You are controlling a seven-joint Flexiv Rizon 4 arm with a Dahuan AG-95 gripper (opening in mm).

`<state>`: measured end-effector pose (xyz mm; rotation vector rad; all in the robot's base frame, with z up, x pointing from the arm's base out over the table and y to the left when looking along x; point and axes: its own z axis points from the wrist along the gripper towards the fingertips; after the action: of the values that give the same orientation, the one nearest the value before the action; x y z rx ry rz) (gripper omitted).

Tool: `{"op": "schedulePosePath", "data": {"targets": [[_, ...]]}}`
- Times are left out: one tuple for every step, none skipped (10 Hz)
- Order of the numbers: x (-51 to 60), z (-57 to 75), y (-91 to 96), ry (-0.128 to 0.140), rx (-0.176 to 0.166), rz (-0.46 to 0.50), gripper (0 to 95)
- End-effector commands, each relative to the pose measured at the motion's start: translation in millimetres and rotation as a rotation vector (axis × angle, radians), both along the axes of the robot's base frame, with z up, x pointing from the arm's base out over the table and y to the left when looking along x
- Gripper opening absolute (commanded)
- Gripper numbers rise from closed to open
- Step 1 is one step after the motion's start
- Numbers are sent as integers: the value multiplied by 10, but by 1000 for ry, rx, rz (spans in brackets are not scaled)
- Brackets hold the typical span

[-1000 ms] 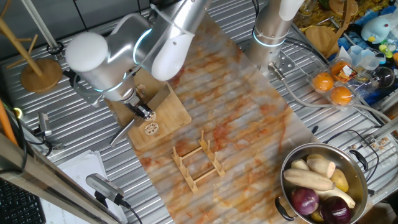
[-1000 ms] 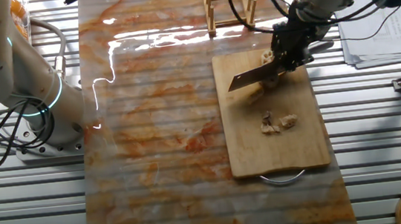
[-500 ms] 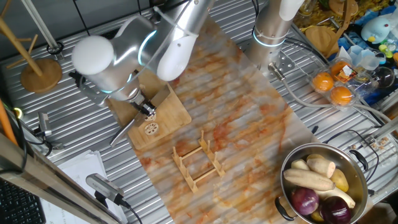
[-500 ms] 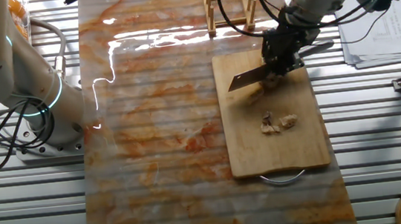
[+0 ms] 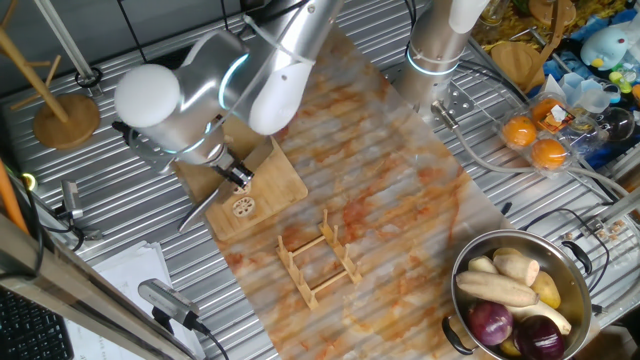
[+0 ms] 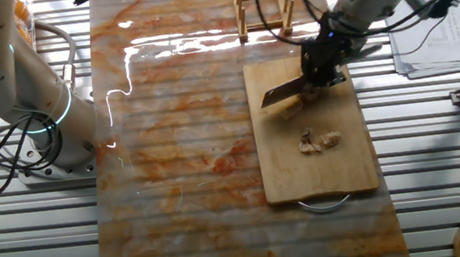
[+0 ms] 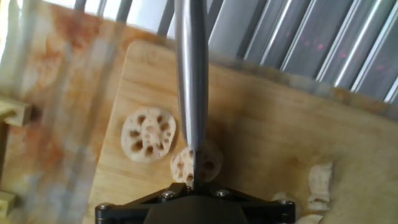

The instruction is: Slice the lotus root

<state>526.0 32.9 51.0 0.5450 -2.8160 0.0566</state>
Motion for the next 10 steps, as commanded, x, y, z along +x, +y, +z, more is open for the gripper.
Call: {"op": "schedulePosePath", "data": {"targets": [[-40, -43, -7, 48, -4, 19, 0], [-70, -113, -23, 43, -6, 16, 0], [-94, -168, -37, 45, -2, 5, 0], [-111, -208, -44, 46, -7, 7, 0], [-122, -224, -45, 37, -5, 5, 0], [-124, -225, -45, 17, -4, 2, 0], [-120, -230, -40, 0, 0, 5, 0], [-111, -256, -10, 9, 1, 2, 0], [-111, -307, 27, 16, -4, -1, 0], [-119, -371, 42, 16, -22, 13, 0]]}}
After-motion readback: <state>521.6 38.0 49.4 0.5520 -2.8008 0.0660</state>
